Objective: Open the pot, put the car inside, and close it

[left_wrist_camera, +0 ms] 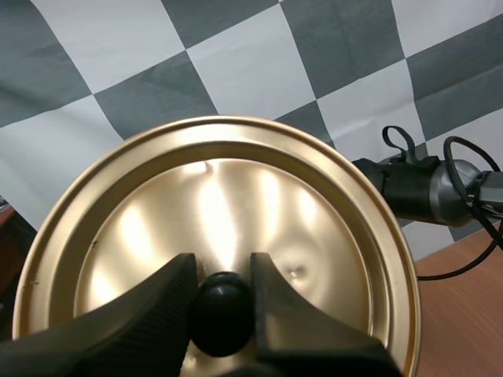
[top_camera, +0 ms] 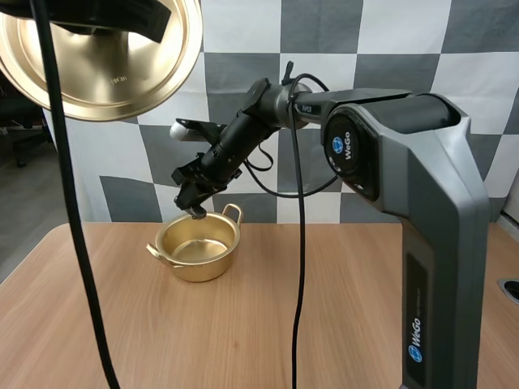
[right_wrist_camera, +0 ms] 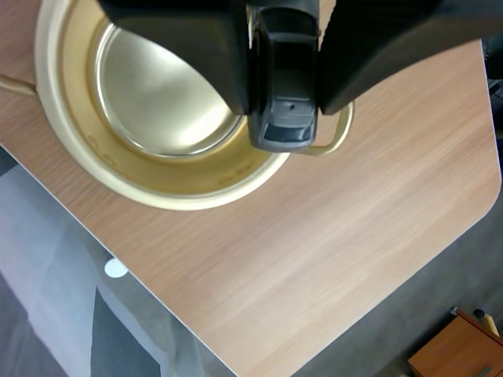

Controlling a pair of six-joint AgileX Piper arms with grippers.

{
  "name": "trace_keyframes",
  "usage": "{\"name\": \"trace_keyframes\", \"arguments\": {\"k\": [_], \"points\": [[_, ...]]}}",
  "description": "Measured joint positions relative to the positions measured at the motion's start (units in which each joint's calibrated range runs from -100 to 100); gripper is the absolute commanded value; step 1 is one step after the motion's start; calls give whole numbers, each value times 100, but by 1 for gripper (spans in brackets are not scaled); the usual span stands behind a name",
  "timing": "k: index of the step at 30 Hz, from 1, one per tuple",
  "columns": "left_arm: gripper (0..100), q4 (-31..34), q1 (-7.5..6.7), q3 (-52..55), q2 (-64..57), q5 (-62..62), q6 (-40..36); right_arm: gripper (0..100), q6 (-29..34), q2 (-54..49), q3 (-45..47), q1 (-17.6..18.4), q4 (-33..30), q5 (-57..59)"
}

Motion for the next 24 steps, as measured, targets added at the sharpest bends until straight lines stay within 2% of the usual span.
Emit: {"name": "trace_keyframes", "arguments": {"k": [8,24], "points": [[0,0,35,0,0,0,0,0,-165,686,0,34,136,0],[0,23,35,0,-60,0,33,0,-227,1234,0,70,108,0]]}}
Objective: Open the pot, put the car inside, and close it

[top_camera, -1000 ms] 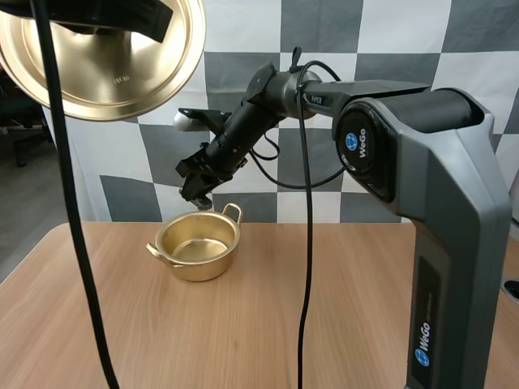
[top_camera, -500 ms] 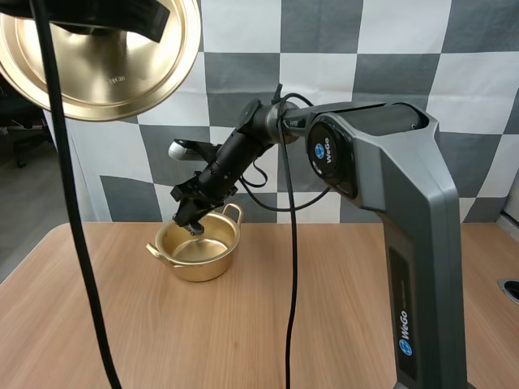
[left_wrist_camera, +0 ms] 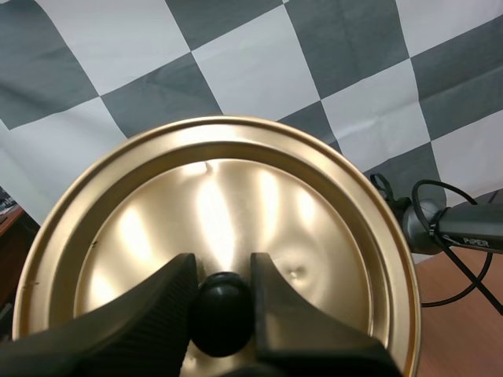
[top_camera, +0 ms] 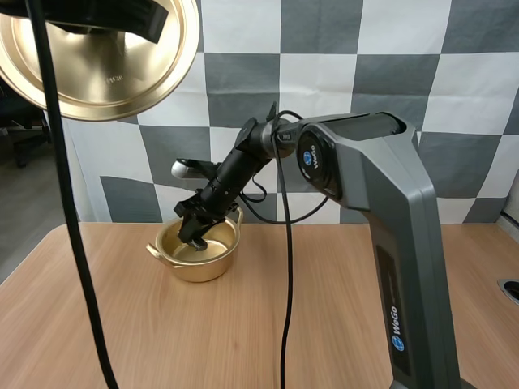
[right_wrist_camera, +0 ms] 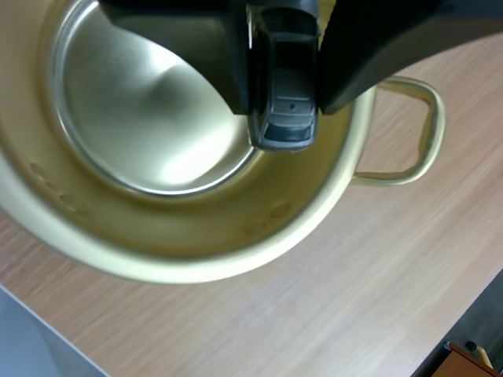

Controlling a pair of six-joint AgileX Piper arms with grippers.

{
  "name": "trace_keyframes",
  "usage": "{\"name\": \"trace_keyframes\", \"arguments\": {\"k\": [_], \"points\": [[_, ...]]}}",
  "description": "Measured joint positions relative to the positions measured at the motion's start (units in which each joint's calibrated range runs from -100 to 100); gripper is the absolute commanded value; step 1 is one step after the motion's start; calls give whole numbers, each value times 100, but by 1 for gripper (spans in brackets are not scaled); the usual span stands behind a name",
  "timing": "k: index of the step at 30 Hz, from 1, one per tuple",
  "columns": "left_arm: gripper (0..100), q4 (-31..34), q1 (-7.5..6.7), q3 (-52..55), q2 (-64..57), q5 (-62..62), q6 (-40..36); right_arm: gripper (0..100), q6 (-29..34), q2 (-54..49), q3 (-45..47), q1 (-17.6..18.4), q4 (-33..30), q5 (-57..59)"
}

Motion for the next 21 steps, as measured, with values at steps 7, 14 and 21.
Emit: {"name": "trace_keyframes", "arguments": {"k": [7,14,21], "points": [[0,23,49,0,-66,-10,2,0,-57,43,0,144,-15,0],[0,23,90,0,-111,-8,2,0,-57,115,-301,279,-268,-126],[0,23,90,0,-234,-7,2,0,33,141,-380,272,-441,-319]]}}
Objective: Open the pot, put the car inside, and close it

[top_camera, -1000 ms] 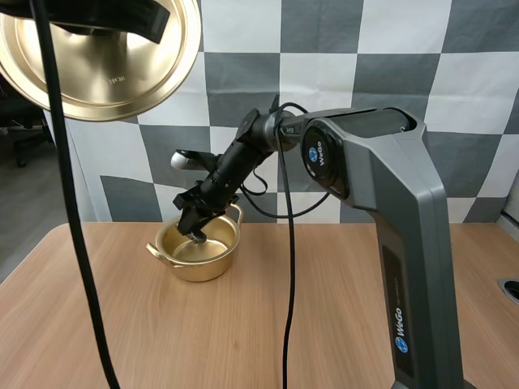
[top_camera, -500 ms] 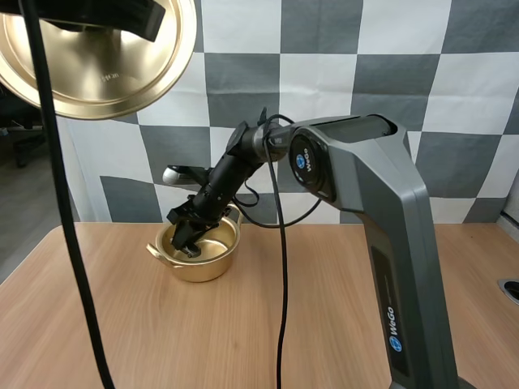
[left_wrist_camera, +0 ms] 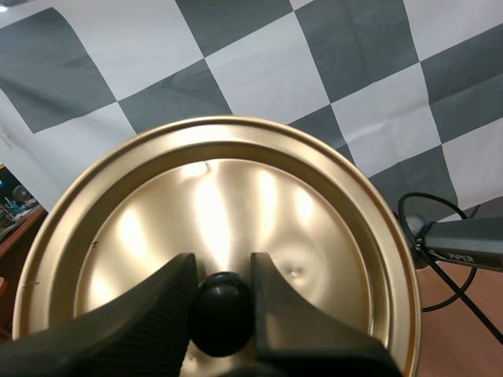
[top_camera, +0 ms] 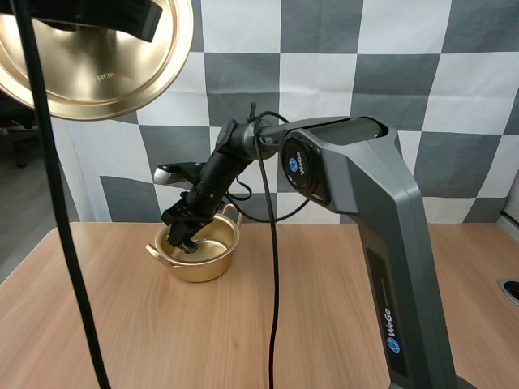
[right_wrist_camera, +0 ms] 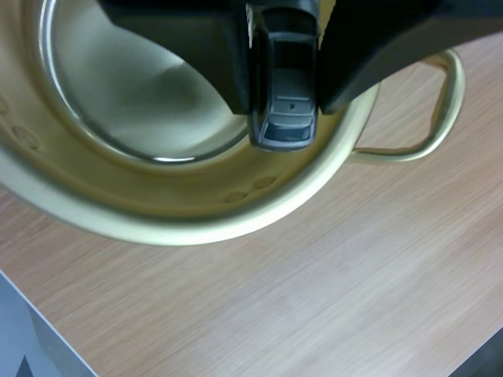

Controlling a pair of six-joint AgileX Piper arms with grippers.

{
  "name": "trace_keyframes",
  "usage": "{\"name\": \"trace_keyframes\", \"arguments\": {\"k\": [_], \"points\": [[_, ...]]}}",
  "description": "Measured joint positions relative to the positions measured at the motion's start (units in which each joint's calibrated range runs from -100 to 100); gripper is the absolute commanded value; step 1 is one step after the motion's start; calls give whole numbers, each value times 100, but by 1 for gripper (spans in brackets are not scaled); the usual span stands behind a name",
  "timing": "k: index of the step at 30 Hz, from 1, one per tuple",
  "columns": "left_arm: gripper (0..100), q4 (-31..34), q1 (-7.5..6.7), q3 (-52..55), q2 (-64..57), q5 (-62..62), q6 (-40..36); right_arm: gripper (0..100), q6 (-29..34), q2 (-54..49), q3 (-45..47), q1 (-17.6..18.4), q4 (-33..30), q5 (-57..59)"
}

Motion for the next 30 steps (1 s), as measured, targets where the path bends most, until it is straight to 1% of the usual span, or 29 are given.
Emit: {"name": "trace_keyframes", "arguments": {"k": [5,12,21,30], "points": [[0,0,0,0,-11,7,0,0,0,0,0,0,-90,-106],[0,0,0,0,-11,7,-29,0,0,46,0,0,-312,-551],[0,0,0,0,-73,7,-29,0,48,558,-144,0,-424,-574],[0,-22,0,0,-73,7,-29,0,117,640,-317,0,-527,-540]]}}
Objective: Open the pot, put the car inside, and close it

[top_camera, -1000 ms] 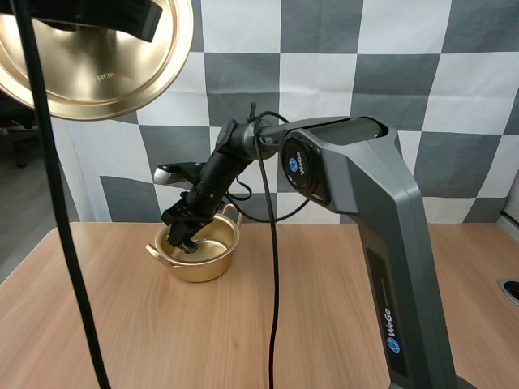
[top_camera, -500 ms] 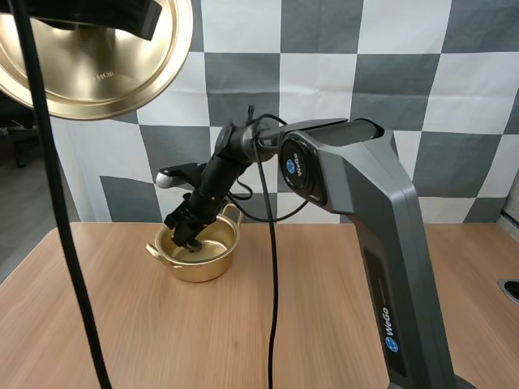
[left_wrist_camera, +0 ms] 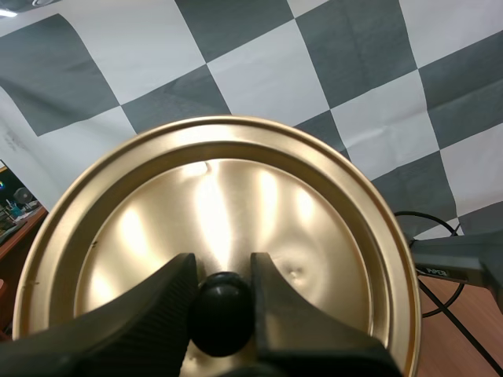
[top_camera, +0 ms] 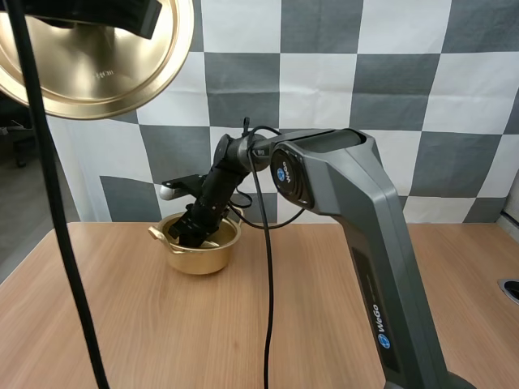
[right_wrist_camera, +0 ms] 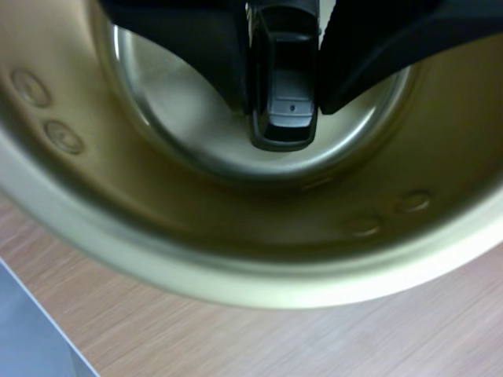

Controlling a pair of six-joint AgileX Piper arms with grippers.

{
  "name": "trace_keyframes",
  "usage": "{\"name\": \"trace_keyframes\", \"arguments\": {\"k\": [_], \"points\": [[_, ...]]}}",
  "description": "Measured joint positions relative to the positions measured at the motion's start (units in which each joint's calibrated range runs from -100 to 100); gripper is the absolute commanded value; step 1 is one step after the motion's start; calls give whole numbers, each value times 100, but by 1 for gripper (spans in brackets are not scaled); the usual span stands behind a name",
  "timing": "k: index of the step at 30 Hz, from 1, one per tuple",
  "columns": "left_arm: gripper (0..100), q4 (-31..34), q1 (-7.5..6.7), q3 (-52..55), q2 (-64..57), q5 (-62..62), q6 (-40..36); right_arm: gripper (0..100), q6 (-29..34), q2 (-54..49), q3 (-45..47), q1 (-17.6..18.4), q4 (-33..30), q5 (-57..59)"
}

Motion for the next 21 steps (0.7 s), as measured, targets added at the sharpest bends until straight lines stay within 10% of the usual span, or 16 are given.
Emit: {"name": "trace_keyframes", "arguments": {"k": [10,18,21], "points": [[0,-22,0,0,0,0,0,1,282,0,0,0,0,-112],[0,-22,0,0,0,0,0,98,371,-61,0,0,0,-147],[0,-22,0,0,0,0,0,100,255,-123,0,7,-4,-93]]}}
